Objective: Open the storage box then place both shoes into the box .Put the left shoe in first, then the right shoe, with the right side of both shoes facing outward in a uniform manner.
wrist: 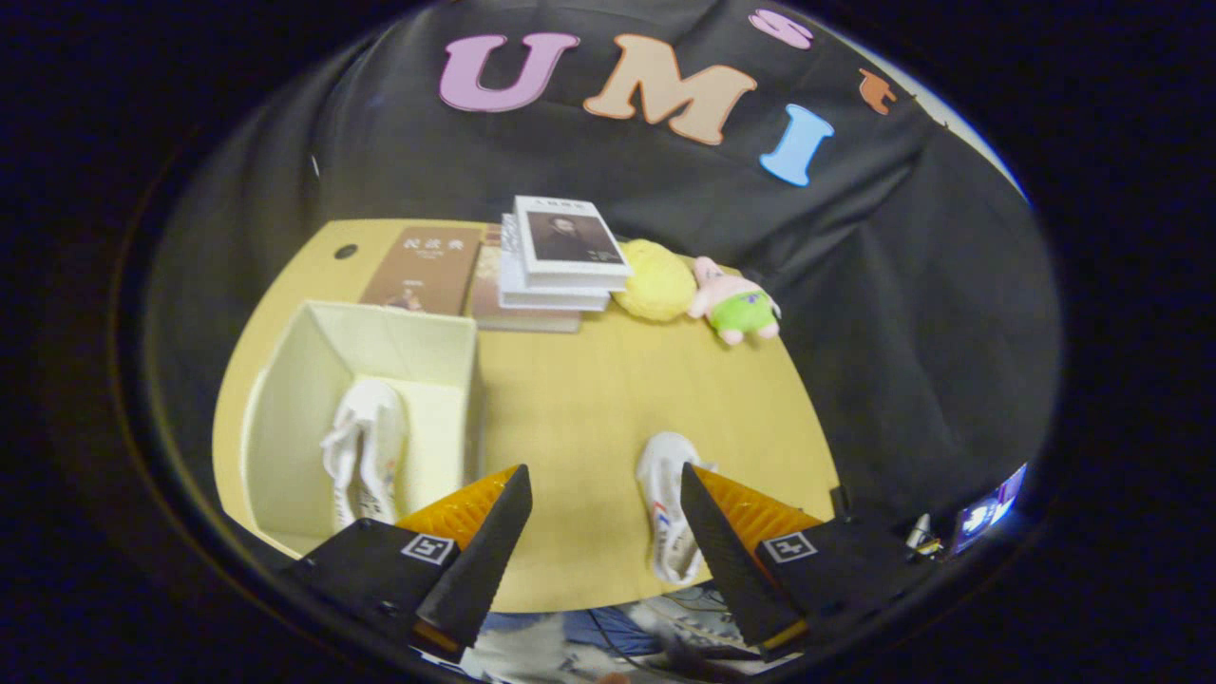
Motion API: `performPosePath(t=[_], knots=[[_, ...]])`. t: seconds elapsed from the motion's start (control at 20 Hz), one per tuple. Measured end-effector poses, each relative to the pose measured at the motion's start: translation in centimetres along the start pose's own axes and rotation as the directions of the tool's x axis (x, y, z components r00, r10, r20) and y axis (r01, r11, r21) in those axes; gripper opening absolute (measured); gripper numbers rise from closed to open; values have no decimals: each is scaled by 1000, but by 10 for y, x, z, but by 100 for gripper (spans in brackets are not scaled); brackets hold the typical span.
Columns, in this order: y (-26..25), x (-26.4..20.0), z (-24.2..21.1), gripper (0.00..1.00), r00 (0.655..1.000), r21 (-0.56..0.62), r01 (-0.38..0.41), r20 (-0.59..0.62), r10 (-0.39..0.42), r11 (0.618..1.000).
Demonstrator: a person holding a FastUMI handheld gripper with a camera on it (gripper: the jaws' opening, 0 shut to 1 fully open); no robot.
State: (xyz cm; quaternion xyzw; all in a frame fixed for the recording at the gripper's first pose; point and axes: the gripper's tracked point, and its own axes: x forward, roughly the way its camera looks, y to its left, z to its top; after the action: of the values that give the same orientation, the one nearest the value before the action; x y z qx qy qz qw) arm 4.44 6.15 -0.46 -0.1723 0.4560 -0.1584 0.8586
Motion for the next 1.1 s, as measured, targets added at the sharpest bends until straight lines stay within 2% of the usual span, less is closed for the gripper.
performPosePath(t=[0.25,0.5,0.65,0.95,1.1], knots=[[-69,42,-69,98,978,18,135,-163,-130,991],[-108,75,-128,98,938,46,192,-303,-170,980],[-115,97,-145,97,923,29,174,-353,-153,984],[-96,140,-149,97,925,65,56,-378,-28,996],[-99,155,-150,97,923,39,37,-385,-19,999]])
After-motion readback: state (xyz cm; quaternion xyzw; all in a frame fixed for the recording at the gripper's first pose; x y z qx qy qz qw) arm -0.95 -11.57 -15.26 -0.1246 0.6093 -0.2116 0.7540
